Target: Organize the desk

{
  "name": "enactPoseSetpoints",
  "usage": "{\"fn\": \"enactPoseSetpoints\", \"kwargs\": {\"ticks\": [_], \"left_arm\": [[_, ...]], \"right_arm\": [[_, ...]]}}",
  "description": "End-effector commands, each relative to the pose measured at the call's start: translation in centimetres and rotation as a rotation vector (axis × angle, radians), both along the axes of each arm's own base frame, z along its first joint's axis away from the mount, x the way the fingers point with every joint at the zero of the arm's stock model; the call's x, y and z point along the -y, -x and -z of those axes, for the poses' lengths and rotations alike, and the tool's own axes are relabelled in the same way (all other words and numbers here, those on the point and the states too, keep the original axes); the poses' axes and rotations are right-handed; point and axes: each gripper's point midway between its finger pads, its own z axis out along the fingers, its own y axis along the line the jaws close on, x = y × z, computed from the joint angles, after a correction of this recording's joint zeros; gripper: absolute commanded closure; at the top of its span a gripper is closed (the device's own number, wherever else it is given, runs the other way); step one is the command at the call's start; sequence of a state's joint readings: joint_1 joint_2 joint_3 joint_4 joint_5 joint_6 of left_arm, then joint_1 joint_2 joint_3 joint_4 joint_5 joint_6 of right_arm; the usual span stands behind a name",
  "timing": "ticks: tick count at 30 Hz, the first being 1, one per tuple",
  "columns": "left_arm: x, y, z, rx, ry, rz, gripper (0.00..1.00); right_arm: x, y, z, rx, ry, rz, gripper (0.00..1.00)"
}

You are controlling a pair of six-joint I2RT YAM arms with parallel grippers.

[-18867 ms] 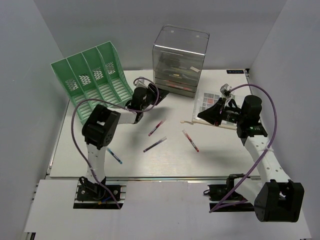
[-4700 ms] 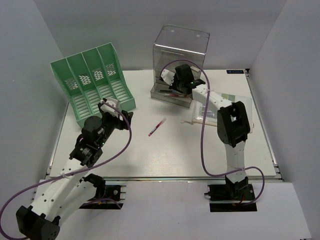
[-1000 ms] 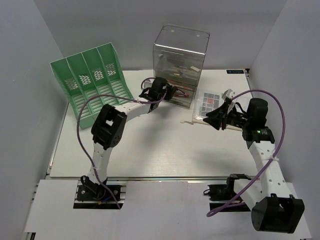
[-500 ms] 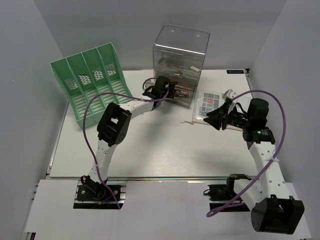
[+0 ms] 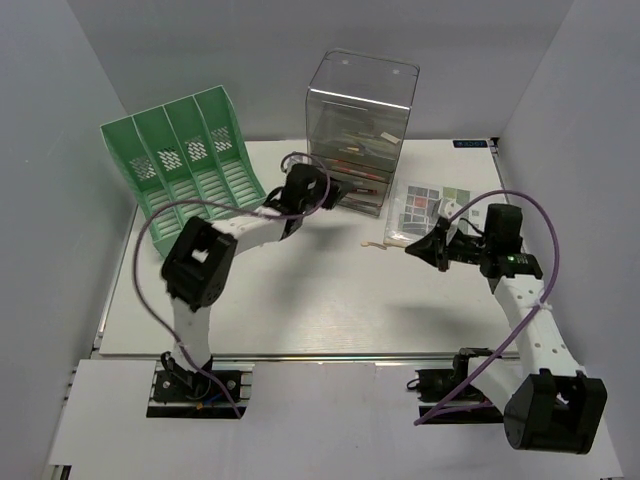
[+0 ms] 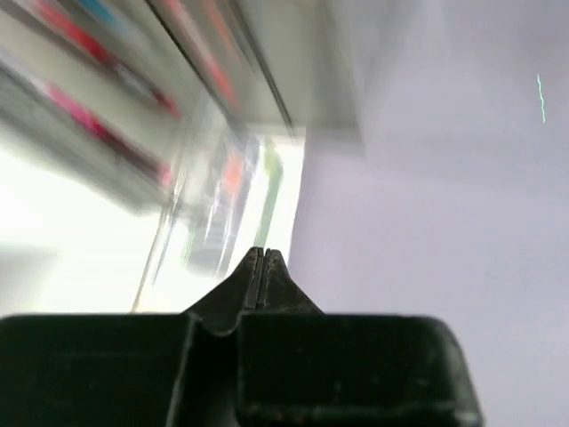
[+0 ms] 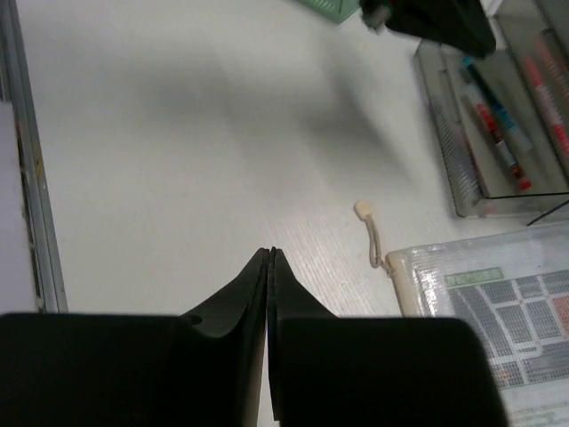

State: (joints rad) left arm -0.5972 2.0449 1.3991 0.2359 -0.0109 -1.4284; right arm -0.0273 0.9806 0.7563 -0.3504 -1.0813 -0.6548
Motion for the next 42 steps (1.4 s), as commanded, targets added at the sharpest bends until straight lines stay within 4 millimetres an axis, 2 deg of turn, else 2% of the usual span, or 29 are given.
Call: {"fn": "enactPoseSetpoints", "kwargs": {"ticks": [1,2,3,5,6,7,8,9,10,11,12,13,14,15,16,17,19,20,21,22,23,24,25,26,27,28,29,37,42], "left_arm": [[0.2,8.0,-10.1,0.557,-0.065,0.392,1.0],[-0.8,9.4,-9.7,0.586,-0.089,0.427,1.0],[-2.3,12.1,-8.3,0.571,-0.14,0.473,1.0],[-5.0,13.2,-6.2,0.606,-0.351,0.509,0.99],[-6.3,13.5,-5.4,0.609,-0.459,0.517,0.9],[-8.5,14.6,-4.4,0.613,-0.626,0.562,0.73],[-10.1,14.5,-3.7,0.588,-0.72,0.54,0.64],[-11.5,15.5,-2.4,0.545,-0.791,0.568,0.57],[-12.9,16.1,-2.6,0.581,-0.865,0.569,0.52],[-14.4,16.1,-2.3,0.569,-0.932,0.532,0.43],[-14.9,16.7,-2.3,0.589,-0.977,0.533,0.38],[-15.7,17.2,-3.4,0.623,-0.994,0.501,0.32],[-16.4,17.0,-4.2,0.635,-1.023,0.463,0.28],[-16.5,17.3,-5.2,0.665,-1.029,0.469,0.27],[-16.9,17.5,-7.2,0.709,-1.028,0.431,0.26],[-17.3,17.6,-8.1,0.732,-1.035,0.41,0.25],[-18.8,17.5,-9.3,0.742,-1.088,0.345,0.18],[-19.7,17.7,-10.5,0.756,-1.101,0.294,0.15],[-21.1,17.5,-11.2,0.742,-1.133,0.224,0.1],[-21.7,17.6,-11.7,0.742,-1.132,0.179,0.07],[-22.4,18.1,-12.3,0.751,-1.118,0.133,0.04],[-22.7,18.2,-13.0,0.766,-1.102,0.097,0.03],[-22.8,18.4,-13.4,0.783,-1.092,0.084,0.02],[-22.9,18.6,-13.6,0.792,-1.085,0.077,0.02],[-23.1,18.9,-14.1,0.808,-1.076,0.062,0.02],[-23.2,18.9,-14.3,0.811,-1.074,0.055,0.02],[-23.2,19.0,-14.4,0.815,-1.072,0.051,0.02],[-22.7,19.2,-14.5,0.826,-1.05,0.076,0.02],[-22.4,19.1,-14.2,0.824,-1.048,0.09,0.02]], "right_arm": [[-1.2,1.2,2.2,0.03,0.055,-0.11,0.97],[-0.9,0.2,2.9,0.046,0.109,-0.071,0.97],[-1.8,0.2,3.3,0.057,0.138,-0.093,0.98],[-1.2,-1.5,5.1,0.067,0.235,-0.021,0.97],[-1.6,-2.4,5.2,0.104,0.262,-0.011,0.97],[-2.0,-2.9,5.7,0.114,0.296,-0.012,0.96],[-1.9,-4.5,6.7,0.102,0.363,0.021,0.96],[-2.3,-5.5,6.8,0.109,0.387,0.034,0.95],[-3.0,-6.2,7.2,0.105,0.413,0.031,0.95],[-3.5,-8.2,7.7,0.1,0.469,0.065,0.94],[-4.0,-9.5,7.5,0.106,0.476,0.093,0.95],[-4.4,-10.6,7.7,0.11,0.496,0.111,0.94],[-5.0,-11.8,9.6,0.084,0.556,0.125,0.95],[-5.8,-13.7,8.5,0.114,0.565,0.146,0.94],[-6.6,-14.4,8.7,0.117,0.588,0.149,0.94],[-7.0,-15.1,10.4,0.091,0.629,0.154,0.94],[-8.2,-17.3,9.5,0.124,0.618,0.183,0.93],[-8.0,-18.3,10.7,0.112,0.648,0.208,0.93],[-8.4,-19.0,10.7,0.126,0.653,0.217,0.91],[-9.0,-20.2,9.8,0.156,0.647,0.237,0.9],[-9.2,-21.0,11.0,0.147,0.67,0.245,0.9],[-9.4,-21.6,11.2,0.149,0.681,0.251,0.9],[-9.5,-23.0,10.3,0.169,0.686,0.28,0.9],[-9.7,-23.3,11.8,0.15,0.715,0.277,0.9],[-10.3,-23.5,11.0,0.167,0.706,0.274,0.9],[-9.9,-24.5,12.2,0.162,0.751,0.305,0.9],[-9.9,-24.7,12.3,0.166,0.76,0.307,0.9],[-9.6,-27.5,13.8,0.191,0.816,0.394,0.91],[-8.5,-29.8,13.0,0.255,0.836,0.51,0.91]]}}
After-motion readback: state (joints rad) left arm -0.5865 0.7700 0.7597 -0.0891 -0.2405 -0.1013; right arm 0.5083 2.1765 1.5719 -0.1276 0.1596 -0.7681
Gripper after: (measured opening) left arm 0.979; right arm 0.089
